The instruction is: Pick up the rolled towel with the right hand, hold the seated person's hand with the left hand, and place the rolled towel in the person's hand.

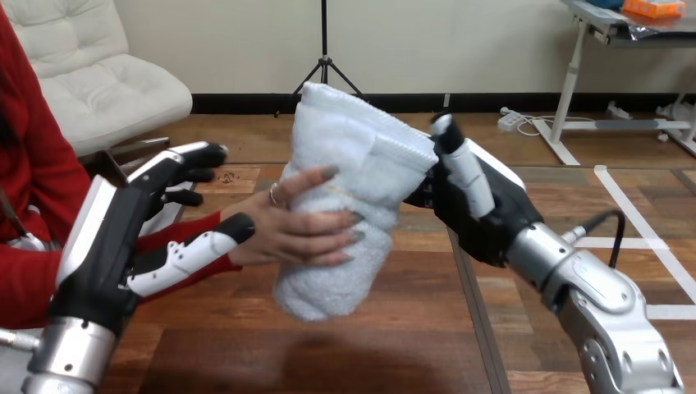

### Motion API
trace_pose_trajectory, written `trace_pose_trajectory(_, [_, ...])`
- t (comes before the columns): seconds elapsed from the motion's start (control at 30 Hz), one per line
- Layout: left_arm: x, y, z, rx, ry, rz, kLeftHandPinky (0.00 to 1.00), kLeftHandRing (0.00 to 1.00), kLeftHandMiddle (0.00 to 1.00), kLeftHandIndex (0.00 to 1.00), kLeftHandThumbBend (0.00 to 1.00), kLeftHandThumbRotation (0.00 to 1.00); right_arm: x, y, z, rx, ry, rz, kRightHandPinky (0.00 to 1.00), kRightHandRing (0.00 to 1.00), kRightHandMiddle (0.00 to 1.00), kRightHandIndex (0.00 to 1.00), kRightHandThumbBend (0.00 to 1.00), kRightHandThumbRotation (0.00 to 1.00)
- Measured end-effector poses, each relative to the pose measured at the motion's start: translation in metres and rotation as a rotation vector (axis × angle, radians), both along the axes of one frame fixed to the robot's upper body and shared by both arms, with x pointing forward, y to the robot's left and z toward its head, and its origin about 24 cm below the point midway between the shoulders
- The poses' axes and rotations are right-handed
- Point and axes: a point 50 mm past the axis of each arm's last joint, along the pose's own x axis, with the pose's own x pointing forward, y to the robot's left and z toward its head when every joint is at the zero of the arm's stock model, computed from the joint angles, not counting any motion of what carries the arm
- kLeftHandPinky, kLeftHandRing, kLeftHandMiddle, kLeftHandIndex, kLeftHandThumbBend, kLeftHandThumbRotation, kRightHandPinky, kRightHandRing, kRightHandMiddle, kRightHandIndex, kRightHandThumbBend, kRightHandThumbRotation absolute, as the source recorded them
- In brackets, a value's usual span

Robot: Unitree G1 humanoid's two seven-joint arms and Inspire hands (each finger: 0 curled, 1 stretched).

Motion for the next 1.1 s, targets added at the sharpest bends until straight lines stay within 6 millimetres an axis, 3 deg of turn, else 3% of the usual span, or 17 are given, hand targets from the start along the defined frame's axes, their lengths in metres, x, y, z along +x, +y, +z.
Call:
trace_pose_trajectory(0.27, [-0.011,0.0,-0.013,-0.059,0.025,0.052,0.99,1.0,0.99,0.99,1.0,1.0,-0.009,-0.009,-0.003,0.046,0.002,-0.052,0.99,0.99,1.0,1.0,1.0,1.0])
trace_pose_trajectory(0.67, [-0.028,-0.002,-0.027,-0.156,0.034,0.126,1.0,1.0,1.0,1.0,1.0,1.0,-0.024,-0.02,-0.01,0.084,0.01,-0.136,1.0,1.0,1.0,1.0,1.0,1.0])
trace_pose_trajectory(1.1, [-0.034,-0.01,-0.028,-0.232,-0.012,0.117,1.0,1.0,1.0,1.0,1.0,1.0,-0.042,-0.025,-0.019,0.148,0.032,-0.173,1.0,1.0,1.0,1.0,1.0,1.0])
